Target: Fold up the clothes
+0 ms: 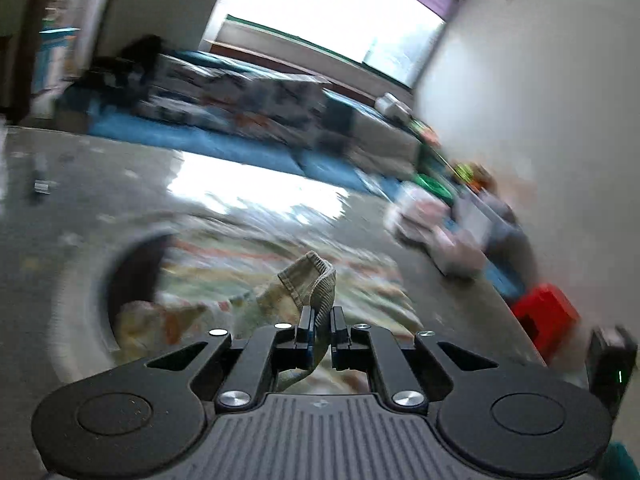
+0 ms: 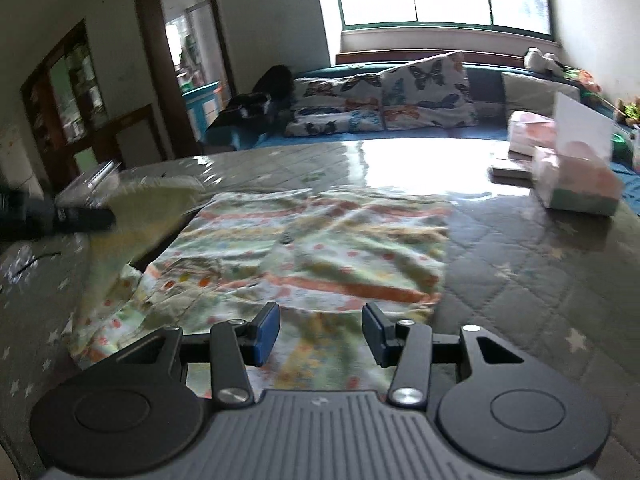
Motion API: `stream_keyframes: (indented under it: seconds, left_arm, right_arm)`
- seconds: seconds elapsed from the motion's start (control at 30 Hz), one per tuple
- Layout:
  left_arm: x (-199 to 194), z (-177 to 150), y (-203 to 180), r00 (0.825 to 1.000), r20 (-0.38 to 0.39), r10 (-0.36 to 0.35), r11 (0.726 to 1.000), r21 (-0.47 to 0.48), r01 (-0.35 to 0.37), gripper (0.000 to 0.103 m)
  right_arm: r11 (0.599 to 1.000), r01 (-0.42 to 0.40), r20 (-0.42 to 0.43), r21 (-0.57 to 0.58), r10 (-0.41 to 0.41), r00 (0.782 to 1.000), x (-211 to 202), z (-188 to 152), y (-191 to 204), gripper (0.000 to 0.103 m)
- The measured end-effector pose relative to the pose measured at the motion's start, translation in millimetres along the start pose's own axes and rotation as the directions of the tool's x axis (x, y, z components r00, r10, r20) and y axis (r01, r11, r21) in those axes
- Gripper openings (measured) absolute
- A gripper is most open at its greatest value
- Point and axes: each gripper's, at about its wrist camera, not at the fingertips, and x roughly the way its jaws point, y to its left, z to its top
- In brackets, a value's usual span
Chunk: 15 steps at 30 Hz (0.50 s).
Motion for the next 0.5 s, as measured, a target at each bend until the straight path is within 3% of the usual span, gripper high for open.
stream_keyframes:
  seconds: [0.23,0.37,0.43,0.5]
  left_arm:
    - [37.0,-41.3,-29.2,0.987,-0.147,-0.068,0.995,0.067,0.079,0.011]
    - [33.4,-51.7,-28.8,0.986,-0.157,-0.060,0.993,0.096,0.076,0.016]
    - [28.7,-50.3,-22.8,0.988,-0.145,-0.044,0.993,0.099,0.059,0.025]
    - [23.9,-47.7,-15.8,0.991,-0.131,-0.023,0.994,0.101,0.037,0.043]
  right_arm:
    - [0.999,0.005,-0.009,0.044,-0.005,1.000,-3.7,-3.8,-14.3,0.046]
    - [0.999,-0.021,-0.034,0.042,0.022,0.999,3.0,-5.0,-9.4,0.044]
    - [0.999,-0.039,-0.050,0.038,0.041,0.998,8.1,-5.0,-5.0,0.041]
    - [0.998,-0.053,-0.065,0.031,0.055,0.996,13.4,-5.3,1.5,0.041]
